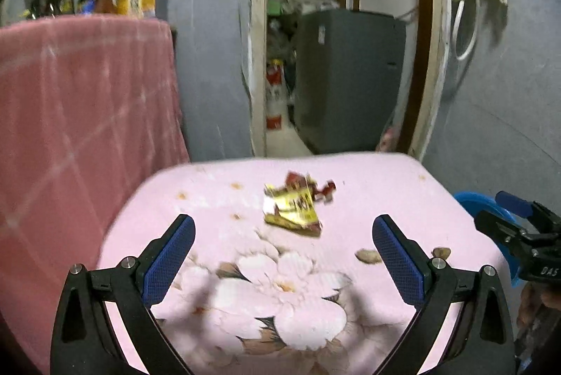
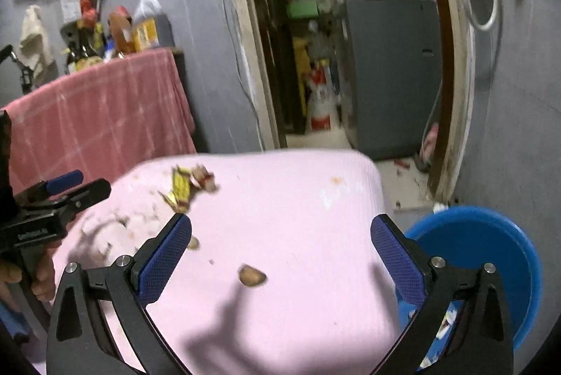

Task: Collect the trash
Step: 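Move both open tools back toward the table, then grasp a peanut shell on the table with the left tool while the right tool grasps another shell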

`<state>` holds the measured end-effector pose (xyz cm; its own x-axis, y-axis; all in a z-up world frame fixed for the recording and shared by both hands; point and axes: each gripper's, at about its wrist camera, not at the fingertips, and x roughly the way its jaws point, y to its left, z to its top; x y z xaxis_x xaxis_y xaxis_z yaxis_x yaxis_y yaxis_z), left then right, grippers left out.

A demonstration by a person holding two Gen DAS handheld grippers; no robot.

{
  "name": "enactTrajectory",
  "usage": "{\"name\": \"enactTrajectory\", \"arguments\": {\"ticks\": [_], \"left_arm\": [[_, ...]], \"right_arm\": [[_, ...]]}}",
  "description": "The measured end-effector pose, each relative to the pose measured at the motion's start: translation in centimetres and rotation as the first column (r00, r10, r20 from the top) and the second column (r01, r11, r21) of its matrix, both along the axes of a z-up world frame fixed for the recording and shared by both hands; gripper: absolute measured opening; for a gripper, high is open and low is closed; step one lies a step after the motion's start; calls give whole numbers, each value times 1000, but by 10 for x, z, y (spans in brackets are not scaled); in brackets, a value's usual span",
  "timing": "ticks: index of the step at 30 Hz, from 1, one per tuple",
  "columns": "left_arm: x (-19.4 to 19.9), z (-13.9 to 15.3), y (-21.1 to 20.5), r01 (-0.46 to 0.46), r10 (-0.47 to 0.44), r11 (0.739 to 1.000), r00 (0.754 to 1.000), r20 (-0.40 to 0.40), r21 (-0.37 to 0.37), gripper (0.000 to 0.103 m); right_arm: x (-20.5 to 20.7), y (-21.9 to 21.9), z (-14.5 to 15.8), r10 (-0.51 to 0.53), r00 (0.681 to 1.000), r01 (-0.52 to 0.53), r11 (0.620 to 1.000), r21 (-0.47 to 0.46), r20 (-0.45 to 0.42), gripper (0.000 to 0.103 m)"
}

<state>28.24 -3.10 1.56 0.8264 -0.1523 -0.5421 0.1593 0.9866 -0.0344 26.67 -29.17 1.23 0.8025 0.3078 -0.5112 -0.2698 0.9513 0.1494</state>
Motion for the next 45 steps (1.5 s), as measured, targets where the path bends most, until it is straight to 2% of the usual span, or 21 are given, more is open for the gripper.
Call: {"name": "enactTrajectory", "arguments": {"ticks": [4, 7, 9, 11, 13, 18, 23, 28, 31, 34, 38, 45], "left_arm": [[9, -12, -4, 22, -24, 999, 998, -64, -43, 95], [13, -18, -13, 63, -67, 997, 992, -105, -45, 80], [16, -22, -21, 100, -105, 994, 985, -137, -38, 61], [20, -28, -30, 139, -144, 989, 974, -175, -41, 52], [22, -31, -35, 163, -169, 986, 967, -192, -47, 46], [30, -38, -50, 221, -227, 974, 945, -236, -54, 32], [38, -46, -57, 248, -252, 967, 932, -262, -51, 31], [39, -49, -59, 254, -257, 966, 926, -275, -49, 31], [37, -49, -62, 253, -250, 967, 927, -280, -27, 31], [37, -51, -67, 254, -244, 967, 928, -282, 0, 30], [39, -54, -68, 261, -247, 965, 926, -285, 12, 24], [37, -56, -70, 264, -241, 963, 932, -272, 54, 22]], "right_arm": [[1, -2, -11, 19, 999, -20, 1000, -13, -45, 83], [2, 1, -18, 42, 996, -45, 999, -31, -74, 76], [4, 5, -24, 81, 992, -85, 996, -31, -100, 73], [6, 9, -29, 112, 986, -117, 992, -35, -120, 66], [8, 13, -32, 132, 982, -139, 989, -43, -135, 56], [10, 20, -37, 161, 975, -170, 984, -48, -152, 45], [12, 18, -39, 167, 974, -174, 984, -31, -154, 36], [9, 24, -42, 172, 973, -182, 982, -51, -150, 33], [8, 27, -43, 165, 976, -176, 982, -65, -145, 22], [8, 28, -44, 159, 977, -170, 983, -70, -141, 20], [6, 28, -45, 158, 978, -168, 983, -71, -135, 19], [5, 23, -46, 161, 978, -168, 985, -40, -134, 19]]}}
